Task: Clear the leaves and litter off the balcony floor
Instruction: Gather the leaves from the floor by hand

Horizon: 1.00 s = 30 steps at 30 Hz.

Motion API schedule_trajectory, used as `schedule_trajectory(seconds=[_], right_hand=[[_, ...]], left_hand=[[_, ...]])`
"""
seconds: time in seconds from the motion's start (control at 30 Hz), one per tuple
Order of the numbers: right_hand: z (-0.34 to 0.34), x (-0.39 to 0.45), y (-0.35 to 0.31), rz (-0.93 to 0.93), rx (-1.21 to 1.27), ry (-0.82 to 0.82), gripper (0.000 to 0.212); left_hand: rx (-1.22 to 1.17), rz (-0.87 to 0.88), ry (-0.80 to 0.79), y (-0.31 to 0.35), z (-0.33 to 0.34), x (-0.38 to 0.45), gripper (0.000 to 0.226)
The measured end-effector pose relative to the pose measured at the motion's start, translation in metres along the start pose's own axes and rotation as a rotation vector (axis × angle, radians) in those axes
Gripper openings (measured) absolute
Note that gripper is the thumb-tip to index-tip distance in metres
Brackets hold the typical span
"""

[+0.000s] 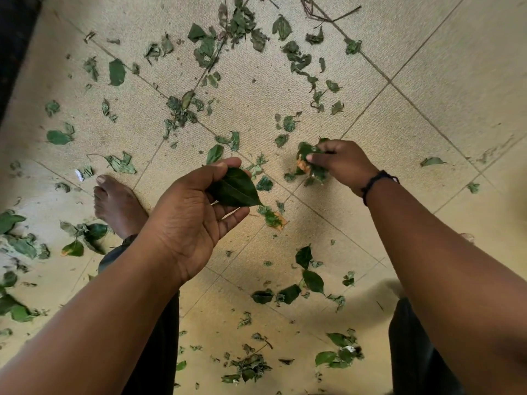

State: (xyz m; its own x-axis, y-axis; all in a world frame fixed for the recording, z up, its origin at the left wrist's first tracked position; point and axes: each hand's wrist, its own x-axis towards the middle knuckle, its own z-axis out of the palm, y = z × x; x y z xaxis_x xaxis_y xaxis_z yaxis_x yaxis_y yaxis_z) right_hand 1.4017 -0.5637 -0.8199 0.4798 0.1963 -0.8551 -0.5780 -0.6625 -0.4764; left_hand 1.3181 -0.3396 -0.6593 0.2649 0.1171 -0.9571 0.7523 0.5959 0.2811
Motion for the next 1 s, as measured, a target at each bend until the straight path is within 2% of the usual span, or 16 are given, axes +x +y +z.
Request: schedule_trajectory(seconds=[0.07,0.13,0.2,0.27,0.33,0.4,0.5,0.6,0.73,0.8,0.87,0.93,1.0], right_hand=[[-0.007,-0.012,0.005,0.076,0.152,0.004,0.019],[-0.009,-0.032,-0.002,0.098,0.233,-0.044,0.01],[-0.006,-0.059,-0.021,0.063,0.362,-0.15,0.007],[0.0,-0.092,-0.048,-0.025,0.484,-0.273,0.01],[0.011,-0.122,-0.072,-0.1,0.467,-0.325,0.011],[0.026,-0.144,-0.088,-0.168,0.263,-0.265,0.012],[0.043,-0.168,-0.101,-0.35,-0.127,-0.035,0.026],[0.041,-0.182,-0.111,-0.434,-0.043,0.094,0.036],[0.023,-0.178,-0.113,-0.461,0.269,0.203,0.011],[0.011,-0.16,-0.103,-0.407,0.424,0.308,0.012],[-0.002,-0.125,-0.08,-0.308,0.421,0.412,0.014],[-0.013,-0.079,-0.046,-0.21,0.182,0.461,0.012],[-0.02,-0.038,-0.011,-0.13,-0.114,0.435,0.007]], left_hand=[[0.008,0.001,-0.007,-0.002,0.002,0.0,0.024],[0.014,0.009,-0.024,-0.004,0.005,-0.001,0.023],[0.023,0.024,-0.051,-0.004,0.008,-0.003,0.023],[0.019,0.03,-0.069,-0.006,0.01,-0.005,0.033],[-0.014,0.023,-0.09,-0.008,0.01,-0.005,0.039],[-0.079,-0.006,-0.136,-0.012,0.01,-0.005,0.045],[-0.233,-0.089,-0.236,-0.013,0.012,-0.006,0.053],[-0.321,-0.153,-0.3,-0.011,0.013,-0.007,0.053],[-0.327,-0.209,-0.324,-0.014,0.01,-0.007,0.042],[-0.355,-0.24,-0.336,-0.015,0.012,-0.009,0.045],[-0.387,-0.265,-0.329,-0.013,0.013,-0.011,0.046],[-0.383,-0.275,-0.341,-0.012,0.01,-0.01,0.048],[-0.376,-0.277,-0.378,-0.01,0.009,-0.009,0.052]])
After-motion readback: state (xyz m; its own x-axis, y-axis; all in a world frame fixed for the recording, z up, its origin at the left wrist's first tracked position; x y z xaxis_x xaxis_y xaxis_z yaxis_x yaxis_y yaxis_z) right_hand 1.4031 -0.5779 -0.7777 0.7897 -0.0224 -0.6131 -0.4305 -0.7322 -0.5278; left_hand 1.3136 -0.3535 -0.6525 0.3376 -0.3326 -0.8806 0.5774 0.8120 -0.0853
